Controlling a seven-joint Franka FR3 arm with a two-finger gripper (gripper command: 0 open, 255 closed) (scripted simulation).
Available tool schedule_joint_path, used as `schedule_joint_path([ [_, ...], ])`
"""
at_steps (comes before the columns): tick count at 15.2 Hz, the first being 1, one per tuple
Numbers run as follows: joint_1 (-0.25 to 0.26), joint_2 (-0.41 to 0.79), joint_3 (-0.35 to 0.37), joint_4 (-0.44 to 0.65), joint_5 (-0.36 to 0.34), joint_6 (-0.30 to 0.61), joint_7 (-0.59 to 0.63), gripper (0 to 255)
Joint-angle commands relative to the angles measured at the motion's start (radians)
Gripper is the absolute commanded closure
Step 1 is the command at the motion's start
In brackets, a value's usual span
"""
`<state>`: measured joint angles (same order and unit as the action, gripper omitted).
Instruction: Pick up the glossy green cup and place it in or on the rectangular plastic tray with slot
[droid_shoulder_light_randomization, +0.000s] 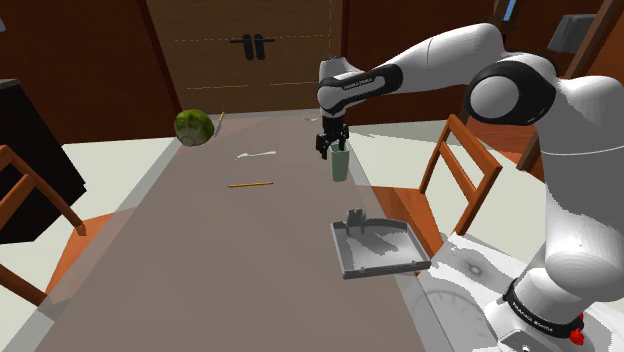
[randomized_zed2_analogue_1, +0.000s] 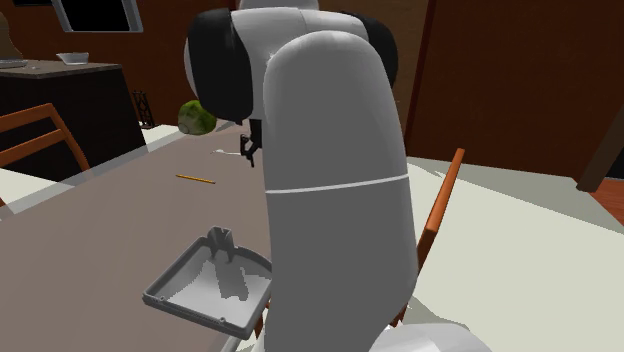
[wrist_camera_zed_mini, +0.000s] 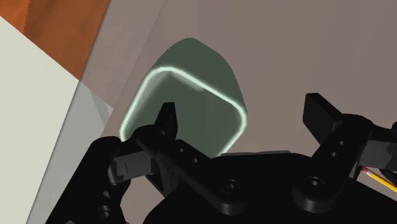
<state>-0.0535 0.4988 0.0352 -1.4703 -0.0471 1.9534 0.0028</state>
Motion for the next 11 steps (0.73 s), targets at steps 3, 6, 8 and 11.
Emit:
schedule_joint_path([
  [3,-0.002,0.016,-0.001,-0.025,-0.001,0.041,0.000,0],
  [6,-0.002,0.016,-0.001,-0.025,-0.001,0.041,0.000,0],
  [8,-0.002,0.016,-0.001,-0.025,-0.001,0.041,0.000,0],
  [11,-0.001,0.016,-0.001,-0.025,-0.001,0.041,0.000,255],
])
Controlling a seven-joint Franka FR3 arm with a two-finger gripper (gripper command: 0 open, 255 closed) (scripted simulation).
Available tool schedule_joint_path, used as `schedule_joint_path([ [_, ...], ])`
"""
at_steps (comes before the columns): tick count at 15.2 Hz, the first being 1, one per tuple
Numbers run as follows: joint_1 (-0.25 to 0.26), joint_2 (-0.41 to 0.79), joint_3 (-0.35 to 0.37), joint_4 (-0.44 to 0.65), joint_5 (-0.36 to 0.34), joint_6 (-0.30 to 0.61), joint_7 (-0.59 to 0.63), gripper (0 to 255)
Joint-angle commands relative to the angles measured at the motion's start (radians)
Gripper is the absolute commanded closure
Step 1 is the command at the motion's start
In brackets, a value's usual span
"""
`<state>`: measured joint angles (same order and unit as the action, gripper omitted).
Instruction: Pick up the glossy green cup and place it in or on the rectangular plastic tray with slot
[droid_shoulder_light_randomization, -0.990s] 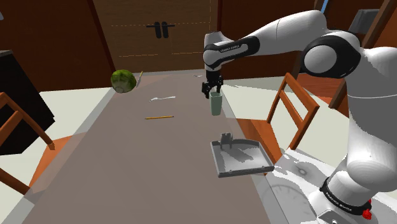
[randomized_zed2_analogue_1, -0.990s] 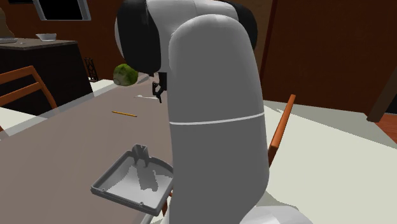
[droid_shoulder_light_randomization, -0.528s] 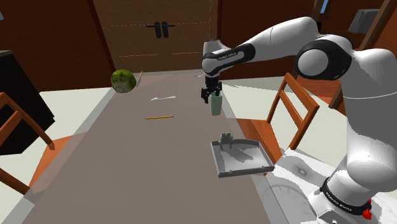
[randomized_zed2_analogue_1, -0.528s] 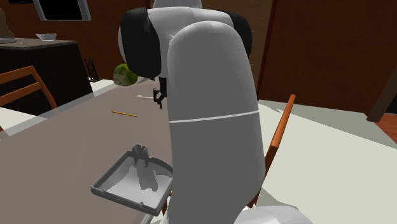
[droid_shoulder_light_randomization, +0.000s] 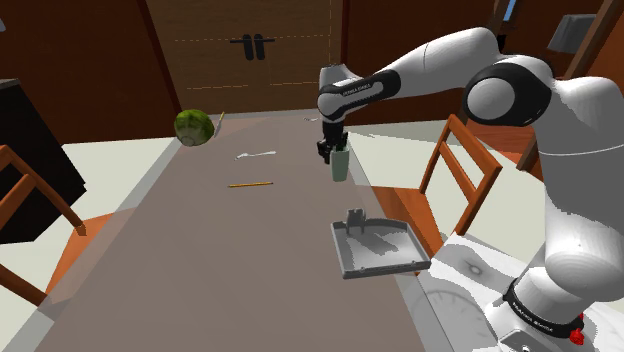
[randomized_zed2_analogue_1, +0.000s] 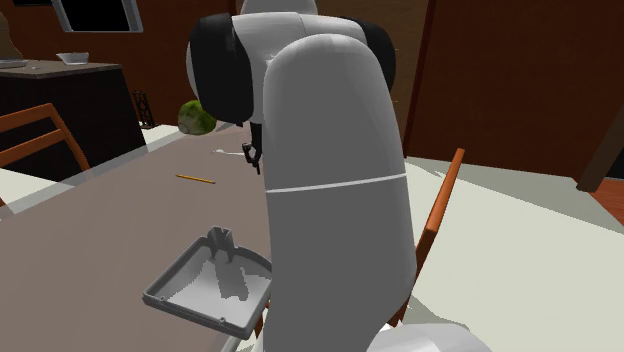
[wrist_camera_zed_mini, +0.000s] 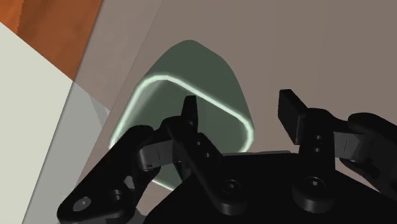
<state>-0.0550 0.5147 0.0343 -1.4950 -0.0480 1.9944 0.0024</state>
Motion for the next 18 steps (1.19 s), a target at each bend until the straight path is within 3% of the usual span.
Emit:
schedule_joint_path([
  [1,0.000,0.000,0.000,0.000,0.000,0.000,0.000,255],
  [9,0.000,0.000,0.000,0.000,0.000,0.000,0.000,255],
  [18,0.000,-0.030,0.001,0.075,0.002,-0.105,-0.004,255],
])
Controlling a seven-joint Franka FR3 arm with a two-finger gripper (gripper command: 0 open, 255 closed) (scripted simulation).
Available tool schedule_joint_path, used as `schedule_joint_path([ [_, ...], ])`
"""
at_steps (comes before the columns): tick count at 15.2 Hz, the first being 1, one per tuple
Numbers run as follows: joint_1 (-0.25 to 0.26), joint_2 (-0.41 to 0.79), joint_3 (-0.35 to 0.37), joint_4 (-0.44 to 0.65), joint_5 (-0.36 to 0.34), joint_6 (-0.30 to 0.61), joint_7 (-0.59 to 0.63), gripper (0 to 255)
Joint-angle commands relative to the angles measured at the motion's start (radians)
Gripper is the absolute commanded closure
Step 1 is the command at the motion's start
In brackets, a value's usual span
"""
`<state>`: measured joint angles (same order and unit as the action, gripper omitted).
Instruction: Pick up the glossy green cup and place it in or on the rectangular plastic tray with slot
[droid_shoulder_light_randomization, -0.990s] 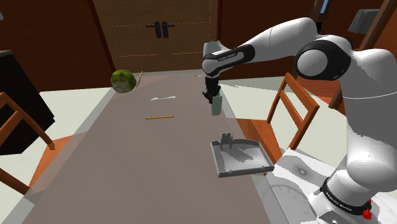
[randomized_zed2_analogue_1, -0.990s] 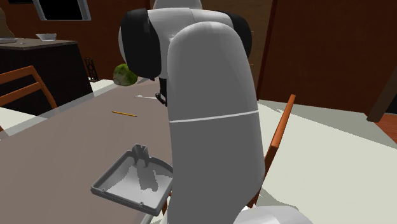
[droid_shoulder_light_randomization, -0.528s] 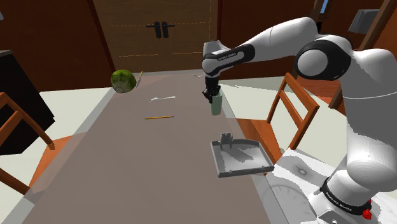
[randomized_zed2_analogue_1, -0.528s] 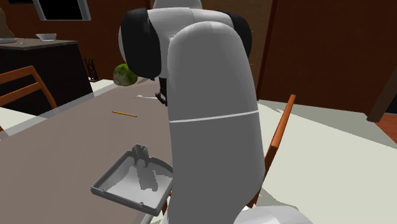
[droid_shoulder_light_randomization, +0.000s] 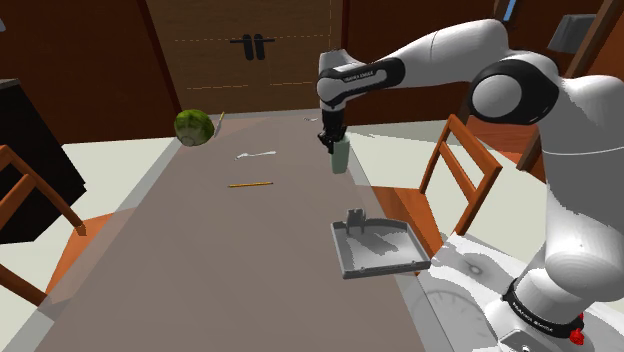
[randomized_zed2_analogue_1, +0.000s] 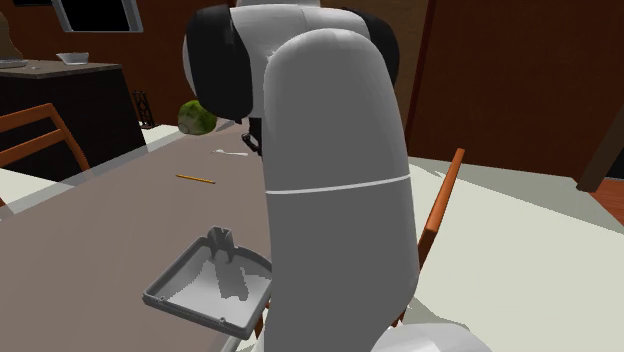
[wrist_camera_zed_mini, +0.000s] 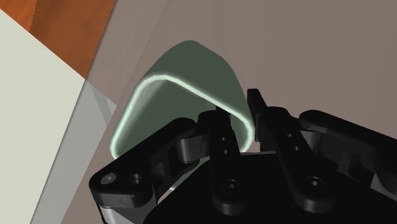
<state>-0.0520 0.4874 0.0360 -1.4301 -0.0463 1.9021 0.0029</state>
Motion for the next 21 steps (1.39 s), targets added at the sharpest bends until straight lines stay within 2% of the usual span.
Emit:
schedule_joint_path([
  [1,-0.003,-0.005,-0.001,0.020,0.001,-0.025,-0.005,255],
  [12,-0.001,-0.014,0.000,0.154,0.003,-0.168,-0.009,255],
  [21,0.001,0.008,0.000,0.310,0.002,-0.302,-0.013,255],
])
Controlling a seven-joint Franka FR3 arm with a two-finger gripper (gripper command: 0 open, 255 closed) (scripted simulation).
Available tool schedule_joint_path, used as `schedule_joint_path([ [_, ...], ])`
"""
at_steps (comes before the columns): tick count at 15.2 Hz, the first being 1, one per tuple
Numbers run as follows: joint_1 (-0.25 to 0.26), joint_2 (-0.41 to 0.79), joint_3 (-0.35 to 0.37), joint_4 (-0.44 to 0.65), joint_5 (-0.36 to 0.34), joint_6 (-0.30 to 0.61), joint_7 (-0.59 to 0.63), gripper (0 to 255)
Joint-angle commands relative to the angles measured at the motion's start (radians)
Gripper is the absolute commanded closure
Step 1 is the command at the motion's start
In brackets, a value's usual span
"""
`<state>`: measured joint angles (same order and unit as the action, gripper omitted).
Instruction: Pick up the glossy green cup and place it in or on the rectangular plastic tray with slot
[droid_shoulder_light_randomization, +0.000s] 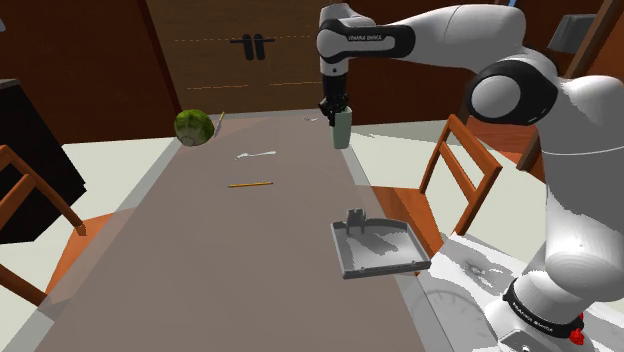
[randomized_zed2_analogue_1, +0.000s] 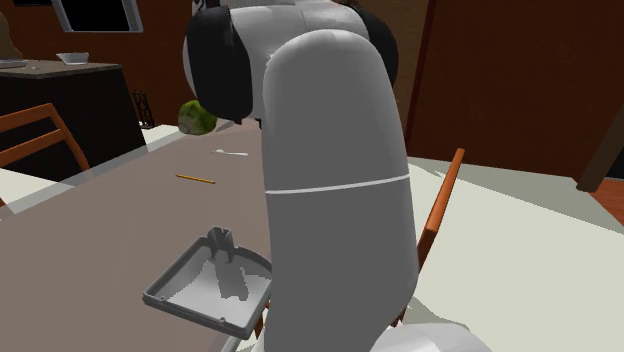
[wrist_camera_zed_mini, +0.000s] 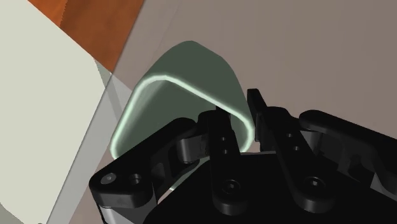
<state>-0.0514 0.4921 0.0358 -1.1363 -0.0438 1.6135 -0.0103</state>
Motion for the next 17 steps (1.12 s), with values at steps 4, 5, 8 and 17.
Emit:
schedule_joint_path([
  [4,0.008,-0.040,0.003,-0.013,0.000,-0.028,0.010,255],
  [5,0.013,-0.090,0.006,-0.086,0.001,-0.005,0.020,255],
  [8,0.031,-0.223,0.017,-0.269,0.004,0.044,0.053,255],
  [17,0.087,-0.545,0.066,-0.649,0.025,0.101,0.158,255],
])
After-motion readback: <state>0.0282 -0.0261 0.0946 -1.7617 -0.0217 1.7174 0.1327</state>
